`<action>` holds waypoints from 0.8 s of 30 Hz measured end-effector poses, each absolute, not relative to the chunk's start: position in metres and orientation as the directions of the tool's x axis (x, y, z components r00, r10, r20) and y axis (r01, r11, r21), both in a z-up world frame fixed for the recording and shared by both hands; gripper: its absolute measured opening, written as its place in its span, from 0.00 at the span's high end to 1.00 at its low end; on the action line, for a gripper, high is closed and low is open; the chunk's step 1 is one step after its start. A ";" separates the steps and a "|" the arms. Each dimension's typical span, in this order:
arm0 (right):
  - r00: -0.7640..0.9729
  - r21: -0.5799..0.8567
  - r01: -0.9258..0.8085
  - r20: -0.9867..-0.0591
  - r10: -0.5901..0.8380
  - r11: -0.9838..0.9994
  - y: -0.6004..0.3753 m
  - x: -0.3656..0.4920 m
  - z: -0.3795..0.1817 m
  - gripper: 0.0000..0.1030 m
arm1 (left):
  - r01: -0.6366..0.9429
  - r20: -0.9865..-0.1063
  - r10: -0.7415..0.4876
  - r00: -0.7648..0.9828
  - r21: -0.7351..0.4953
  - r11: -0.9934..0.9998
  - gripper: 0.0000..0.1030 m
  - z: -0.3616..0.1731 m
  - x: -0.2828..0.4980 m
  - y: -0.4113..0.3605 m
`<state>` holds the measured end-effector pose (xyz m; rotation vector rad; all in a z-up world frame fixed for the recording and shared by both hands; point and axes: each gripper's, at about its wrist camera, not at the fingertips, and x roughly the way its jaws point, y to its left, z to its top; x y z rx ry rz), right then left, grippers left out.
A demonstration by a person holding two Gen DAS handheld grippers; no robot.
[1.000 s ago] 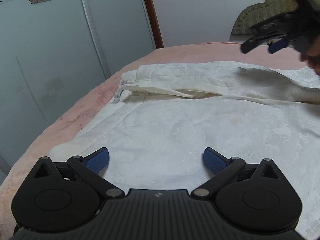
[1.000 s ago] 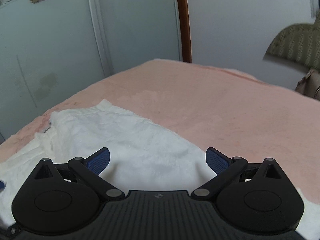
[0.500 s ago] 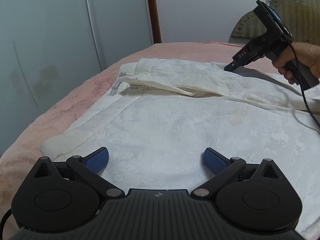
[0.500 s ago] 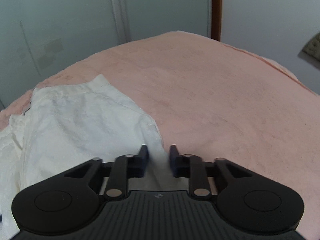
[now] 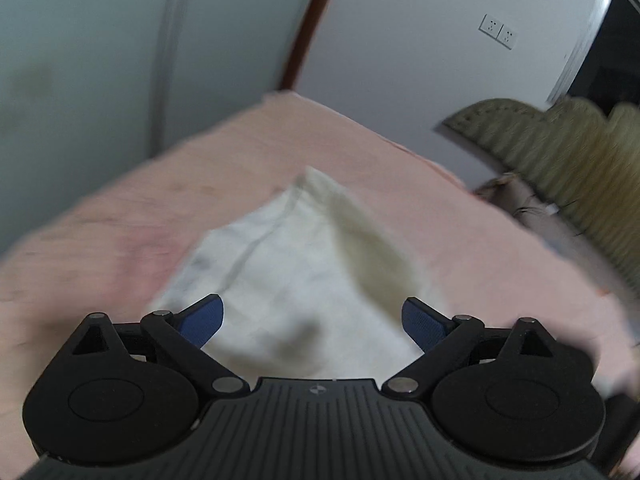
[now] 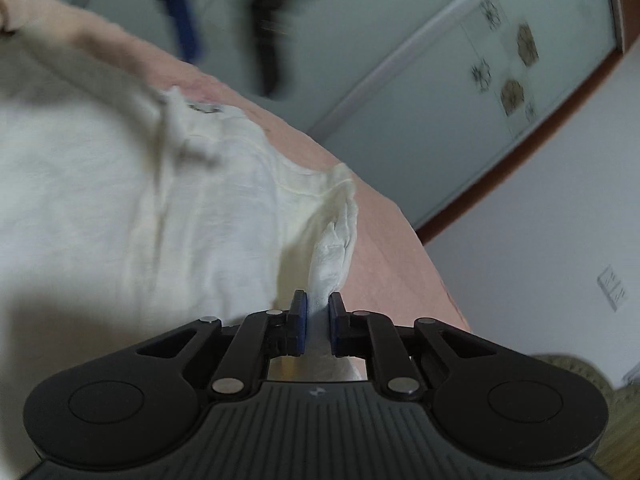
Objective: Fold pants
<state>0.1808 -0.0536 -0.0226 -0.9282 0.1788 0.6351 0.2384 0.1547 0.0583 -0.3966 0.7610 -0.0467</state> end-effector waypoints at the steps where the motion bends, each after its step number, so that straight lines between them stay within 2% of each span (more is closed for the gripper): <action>1: 0.805 -0.708 -0.574 -0.399 0.438 0.411 -0.052 0.175 -0.027 0.89 | -0.094 -0.658 -0.229 0.717 -0.417 0.904 0.07 0.059 0.250 0.155; 5: 0.800 -0.728 -0.571 -0.388 0.458 0.380 -0.056 0.149 -0.040 0.89 | -0.113 -0.674 -0.342 0.655 -0.534 0.838 0.07 0.044 0.297 0.150; 9: 0.797 -0.725 -0.571 -0.377 0.472 0.385 -0.061 0.137 -0.044 0.90 | -0.199 -0.716 -0.306 0.628 -0.528 0.825 0.14 0.025 0.329 0.147; 10: 0.796 -0.722 -0.573 -0.378 0.473 0.387 -0.059 0.134 -0.045 0.91 | -0.218 -0.720 -0.289 0.631 -0.522 0.825 0.26 0.022 0.333 0.148; 11: 0.797 -0.723 -0.572 -0.376 0.473 0.387 -0.060 0.133 -0.045 0.91 | -0.229 -0.722 -0.279 0.633 -0.519 0.824 0.49 0.021 0.334 0.148; 12: 0.797 -0.723 -0.571 -0.374 0.474 0.390 -0.061 0.131 -0.046 0.91 | -0.232 -0.728 -0.276 0.628 -0.513 0.827 0.62 0.019 0.334 0.147; 13: 0.798 -0.721 -0.570 -0.372 0.474 0.394 -0.061 0.129 -0.046 0.91 | -0.224 -0.734 -0.283 0.618 -0.509 0.831 0.87 0.018 0.333 0.146; 14: 0.799 -0.719 -0.568 -0.366 0.477 0.400 -0.061 0.126 -0.045 0.91 | -0.211 -0.734 -0.283 0.617 -0.501 0.839 0.98 0.018 0.330 0.145; 17: 0.819 -0.720 -0.540 -0.331 0.469 0.435 -0.067 0.117 -0.044 0.90 | -0.170 -0.708 -0.228 0.669 -0.444 0.880 0.98 0.028 0.302 0.140; 20: 0.851 -0.745 -0.491 -0.302 0.429 0.451 -0.080 0.103 -0.039 0.83 | -0.102 -0.647 -0.217 0.731 -0.419 0.902 0.98 0.041 0.256 0.142; 24: 0.894 -0.759 -0.436 -0.301 0.332 0.485 -0.112 0.089 -0.033 0.58 | -0.032 -0.578 -0.239 0.780 -0.419 0.907 0.97 0.050 0.196 0.153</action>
